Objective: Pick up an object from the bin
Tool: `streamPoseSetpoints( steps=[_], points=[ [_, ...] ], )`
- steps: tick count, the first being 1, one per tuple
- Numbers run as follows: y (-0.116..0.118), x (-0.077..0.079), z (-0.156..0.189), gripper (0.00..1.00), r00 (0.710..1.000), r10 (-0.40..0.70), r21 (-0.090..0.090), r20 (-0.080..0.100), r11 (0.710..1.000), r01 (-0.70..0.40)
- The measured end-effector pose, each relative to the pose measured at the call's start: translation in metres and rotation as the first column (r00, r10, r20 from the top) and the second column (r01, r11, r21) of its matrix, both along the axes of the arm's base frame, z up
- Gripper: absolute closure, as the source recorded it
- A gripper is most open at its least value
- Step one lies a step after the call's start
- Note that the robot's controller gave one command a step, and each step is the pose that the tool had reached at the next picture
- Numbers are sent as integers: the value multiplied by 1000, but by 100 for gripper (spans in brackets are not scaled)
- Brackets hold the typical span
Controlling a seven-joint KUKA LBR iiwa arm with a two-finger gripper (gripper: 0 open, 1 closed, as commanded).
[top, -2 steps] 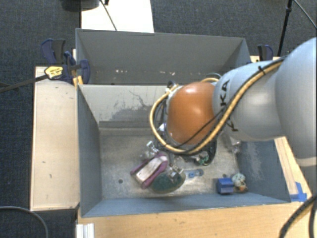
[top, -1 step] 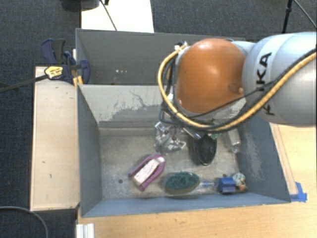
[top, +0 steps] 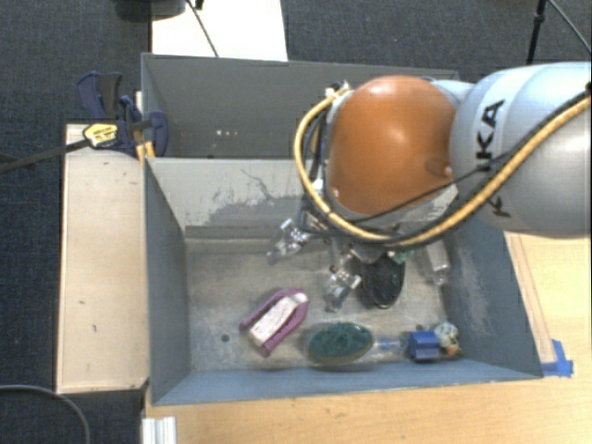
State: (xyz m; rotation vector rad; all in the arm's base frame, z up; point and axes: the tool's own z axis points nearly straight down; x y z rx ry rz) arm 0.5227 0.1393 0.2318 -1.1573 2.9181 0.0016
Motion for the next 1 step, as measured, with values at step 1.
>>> streamPoseSetpoints(
  steps=[1],
  points=[
    [-2,-32,-150,0,990,-142,1,2,990,142]
  ],
)
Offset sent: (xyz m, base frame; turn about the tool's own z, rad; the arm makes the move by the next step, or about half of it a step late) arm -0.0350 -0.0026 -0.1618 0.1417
